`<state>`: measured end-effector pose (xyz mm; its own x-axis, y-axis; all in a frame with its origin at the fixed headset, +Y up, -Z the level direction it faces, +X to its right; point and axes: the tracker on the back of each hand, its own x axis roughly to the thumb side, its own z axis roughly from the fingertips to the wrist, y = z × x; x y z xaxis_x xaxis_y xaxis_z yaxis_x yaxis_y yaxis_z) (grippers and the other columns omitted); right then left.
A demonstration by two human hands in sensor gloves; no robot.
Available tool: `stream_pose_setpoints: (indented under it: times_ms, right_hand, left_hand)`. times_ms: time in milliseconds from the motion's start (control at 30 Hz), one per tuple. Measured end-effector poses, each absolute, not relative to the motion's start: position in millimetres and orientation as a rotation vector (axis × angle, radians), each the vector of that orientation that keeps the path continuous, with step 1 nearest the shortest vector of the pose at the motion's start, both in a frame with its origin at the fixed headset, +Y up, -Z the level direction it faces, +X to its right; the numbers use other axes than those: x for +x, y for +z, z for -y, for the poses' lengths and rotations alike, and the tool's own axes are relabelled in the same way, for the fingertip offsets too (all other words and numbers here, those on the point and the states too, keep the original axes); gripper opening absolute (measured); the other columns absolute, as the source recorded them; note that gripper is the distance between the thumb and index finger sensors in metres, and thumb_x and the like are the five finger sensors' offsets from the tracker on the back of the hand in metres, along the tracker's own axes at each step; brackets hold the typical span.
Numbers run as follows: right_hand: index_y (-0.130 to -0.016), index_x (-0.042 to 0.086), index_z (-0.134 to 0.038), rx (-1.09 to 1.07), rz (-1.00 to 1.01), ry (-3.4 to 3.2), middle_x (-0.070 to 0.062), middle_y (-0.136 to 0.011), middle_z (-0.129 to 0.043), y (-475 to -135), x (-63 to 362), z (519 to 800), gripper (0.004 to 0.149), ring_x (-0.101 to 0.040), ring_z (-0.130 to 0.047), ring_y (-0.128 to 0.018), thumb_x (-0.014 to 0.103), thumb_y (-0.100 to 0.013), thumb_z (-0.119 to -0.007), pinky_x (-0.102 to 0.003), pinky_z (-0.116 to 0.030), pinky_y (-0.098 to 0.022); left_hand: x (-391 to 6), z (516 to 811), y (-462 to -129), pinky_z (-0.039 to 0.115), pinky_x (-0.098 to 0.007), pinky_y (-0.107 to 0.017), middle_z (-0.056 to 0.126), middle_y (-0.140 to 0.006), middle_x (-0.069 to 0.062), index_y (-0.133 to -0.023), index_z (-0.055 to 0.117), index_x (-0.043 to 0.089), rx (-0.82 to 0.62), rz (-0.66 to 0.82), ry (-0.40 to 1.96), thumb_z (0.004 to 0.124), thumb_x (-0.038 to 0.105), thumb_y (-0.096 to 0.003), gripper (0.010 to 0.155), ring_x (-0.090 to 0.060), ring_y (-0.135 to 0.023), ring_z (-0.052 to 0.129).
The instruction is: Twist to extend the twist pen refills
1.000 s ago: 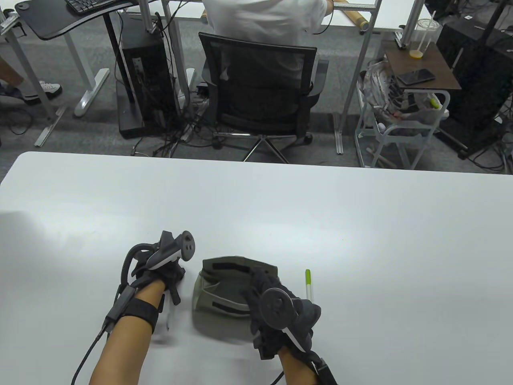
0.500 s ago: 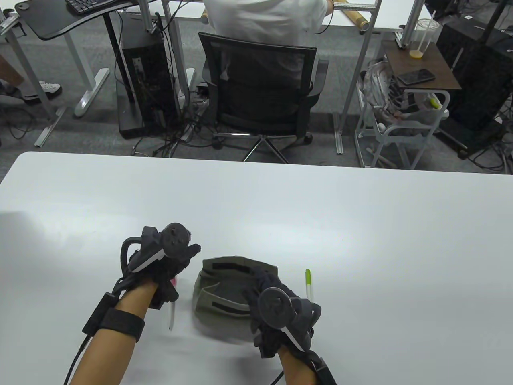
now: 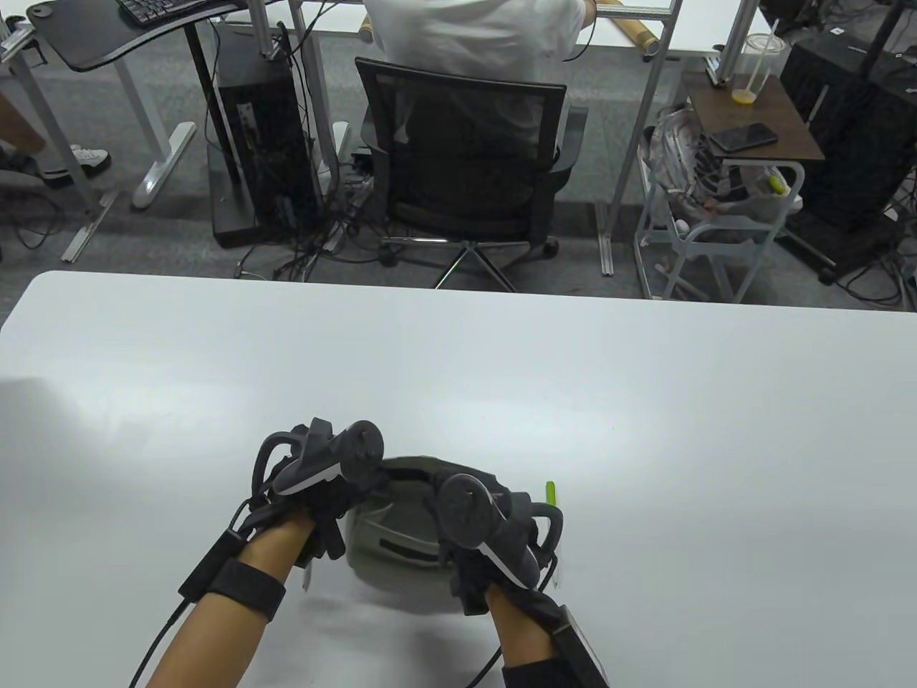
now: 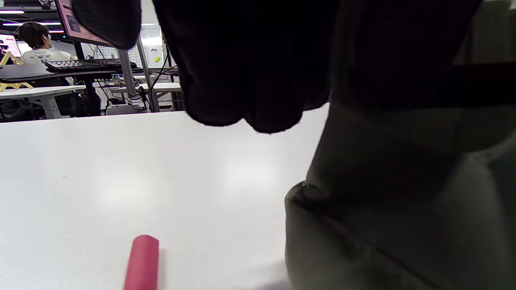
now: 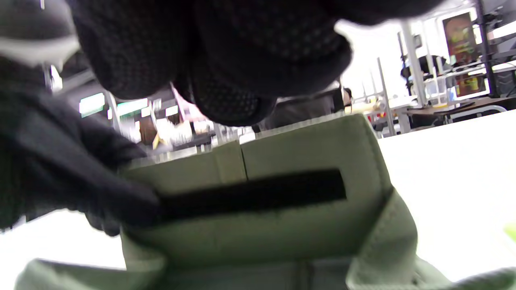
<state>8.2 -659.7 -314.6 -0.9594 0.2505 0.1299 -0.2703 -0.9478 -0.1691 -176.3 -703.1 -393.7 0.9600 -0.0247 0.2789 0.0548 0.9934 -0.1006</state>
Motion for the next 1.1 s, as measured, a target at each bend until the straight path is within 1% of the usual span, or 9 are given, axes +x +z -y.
stream_pose_setpoints:
  times_ms: [133, 267, 333, 433, 467, 500, 567, 633, 1100]
  right_hand:
    - [-0.074, 0.02, -0.093, 0.199, -0.077, 3.041, -0.005, -0.057, -0.103, -337.3, -22.3, 685.2, 0.046, -0.01, -0.101, -0.022, 0.037, -0.031, -0.09, -0.024, -0.086, -0.014]
    - [-0.077, 0.02, -0.091, 0.181, -0.164, 3.116, -0.005, -0.063, -0.102, -346.7, -37.6, 709.4, 0.05, -0.009, -0.101, -0.026, 0.035, -0.03, -0.091, -0.023, -0.088, -0.016]
    - [-0.081, 0.02, -0.088, 0.17, -0.247, 3.148, -0.006, -0.069, -0.099, -347.0, -33.6, 719.2, 0.055, -0.009, -0.101, -0.029, 0.036, -0.029, -0.093, -0.022, -0.088, -0.018]
    - [-0.092, 0.021, -0.077, 0.204, -0.481, 3.235, -0.008, -0.088, -0.087, -340.0, -19.9, 740.1, 0.069, -0.012, -0.1, -0.04, 0.037, -0.027, -0.093, -0.024, -0.088, -0.026]
    - [-0.093, 0.025, -0.074, 0.224, -0.471, 3.258, -0.005, -0.09, -0.084, -337.2, -16.7, 742.2, 0.068, -0.009, -0.099, -0.042, 0.038, -0.029, -0.09, -0.022, -0.088, -0.027]
    - [-0.092, 0.023, -0.076, 0.289, -0.348, 3.22, -0.007, -0.088, -0.085, -333.7, -14.8, 743.7, 0.066, -0.009, -0.099, -0.041, 0.037, -0.029, -0.089, -0.022, -0.088, -0.026]
    - [-0.09, 0.024, -0.078, 0.314, -0.356, 3.209, -0.006, -0.082, -0.089, -328.8, -16.4, 748.3, 0.059, -0.011, -0.098, -0.042, 0.034, -0.032, -0.084, -0.024, -0.087, -0.027]
    - [-0.087, 0.024, -0.081, 0.354, -0.253, 3.242, -0.005, -0.078, -0.092, -325.5, -18.6, 750.8, 0.053, -0.011, -0.098, -0.039, 0.031, -0.034, -0.082, -0.024, -0.087, -0.025]
    - [-0.074, 0.03, -0.09, 0.397, -0.172, 3.225, -0.001, -0.07, -0.091, -322.2, -18.0, 754.1, 0.043, -0.01, -0.096, -0.035, 0.031, -0.031, -0.084, -0.026, -0.085, -0.022]
  left_hand:
    - [-173.2, 704.1, -394.8, 0.056, -0.073, -0.068, 0.103, -0.069, -0.002, -0.085, 0.09, 0.02, -0.07, 0.286, -0.042, 0.088, 0.048, -0.0476, 0.047, -0.03, -0.066, 0.1]
    - [-172.1, 705.1, -395.5, 0.056, -0.073, -0.069, 0.103, -0.067, -0.001, -0.083, 0.091, 0.02, -0.054, 0.287, -0.052, 0.088, 0.048, -0.0473, 0.045, -0.029, -0.065, 0.101]
    - [-172.3, 705.3, -395.5, 0.056, -0.072, -0.069, 0.103, -0.066, -0.001, -0.083, 0.091, 0.02, -0.052, 0.286, -0.057, 0.087, 0.048, -0.0472, 0.045, -0.029, -0.064, 0.101]
    - [-172.8, 706.2, -397.2, 0.056, -0.072, -0.069, 0.103, -0.066, -0.001, -0.083, 0.091, 0.02, -0.025, 0.278, -0.068, 0.087, 0.048, -0.0473, 0.045, -0.029, -0.064, 0.101]
    - [-172.2, 706.5, -397.9, 0.056, -0.072, -0.069, 0.103, -0.067, -0.001, -0.083, 0.091, 0.02, -0.029, 0.28, -0.064, 0.087, 0.048, -0.0474, 0.045, -0.029, -0.064, 0.101]
    - [-170.8, 706.2, -398.4, 0.056, -0.072, -0.069, 0.103, -0.068, -0.001, -0.084, 0.09, 0.02, -0.036, 0.264, -0.058, 0.087, 0.047, -0.0474, 0.046, -0.029, -0.065, 0.1]
    - [-169.1, 705.6, -398.9, 0.056, -0.072, -0.069, 0.103, -0.067, -0.001, -0.084, 0.09, 0.02, -0.031, 0.256, -0.068, 0.087, 0.047, -0.0473, 0.045, -0.029, -0.065, 0.101]
    - [-169.4, 706.4, -399.7, 0.056, -0.072, -0.069, 0.103, -0.067, -0.001, -0.084, 0.09, 0.02, -0.036, 0.252, -0.072, 0.086, 0.047, -0.0475, 0.046, -0.029, -0.064, 0.101]
    - [-170.2, 707.6, -400.6, 0.056, -0.071, -0.069, 0.103, -0.066, -0.001, -0.083, 0.09, 0.02, -0.052, 0.239, -0.055, 0.086, 0.046, -0.0472, 0.045, -0.029, -0.063, 0.101]
